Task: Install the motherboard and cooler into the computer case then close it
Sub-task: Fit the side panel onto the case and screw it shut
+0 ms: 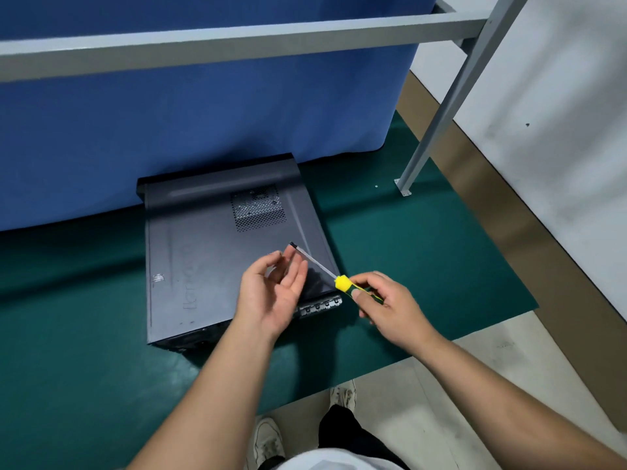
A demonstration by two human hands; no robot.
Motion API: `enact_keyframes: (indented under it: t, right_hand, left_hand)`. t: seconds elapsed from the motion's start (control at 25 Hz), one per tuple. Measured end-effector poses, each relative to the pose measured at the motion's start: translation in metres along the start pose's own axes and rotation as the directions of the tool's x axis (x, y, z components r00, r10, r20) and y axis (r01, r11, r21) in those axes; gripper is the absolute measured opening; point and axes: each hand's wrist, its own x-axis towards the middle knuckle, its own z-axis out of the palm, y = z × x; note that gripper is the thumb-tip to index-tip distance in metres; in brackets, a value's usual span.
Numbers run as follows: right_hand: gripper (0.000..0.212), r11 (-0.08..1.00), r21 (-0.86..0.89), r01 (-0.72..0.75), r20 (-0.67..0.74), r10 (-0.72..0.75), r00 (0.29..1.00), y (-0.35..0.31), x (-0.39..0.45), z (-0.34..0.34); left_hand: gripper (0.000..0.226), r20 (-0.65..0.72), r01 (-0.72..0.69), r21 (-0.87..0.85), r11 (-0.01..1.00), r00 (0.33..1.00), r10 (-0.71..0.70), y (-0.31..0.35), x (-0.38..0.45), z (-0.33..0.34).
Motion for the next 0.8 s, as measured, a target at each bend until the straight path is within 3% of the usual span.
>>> enact_keyframes:
  t: [0.12,0.32,0.64,0.8]
  right_hand:
    - [0.016,0.999,-0.020,0.044,0.025,-0.044,0.999,-0.008,-0.014,0.005]
    - [0.016,0.995,-0.071,0.075,0.023,-0.074,0.997,-0.012,-0.024,0.013]
    - [0.015,0.990,-0.100,0.099,0.030,-0.096,0.995,-0.013,-0.037,0.016]
    - [0.015,0.983,-0.145,0.111,0.013,-0.110,0.994,-0.011,-0.044,0.018]
  left_hand:
    - [0.011,0.112,0.042,-0.138,0.990,0.993,-0.027,0.001,-0.018,-0.001]
    - [0.020,0.158,0.045,-0.178,0.983,0.987,-0.017,0.003,-0.029,-0.013]
    - [0.017,0.163,0.051,-0.146,0.988,0.986,-0.027,0.003,-0.041,-0.023]
    - [0.013,0.119,0.031,-0.048,0.998,0.993,-0.025,0.003,-0.046,-0.026]
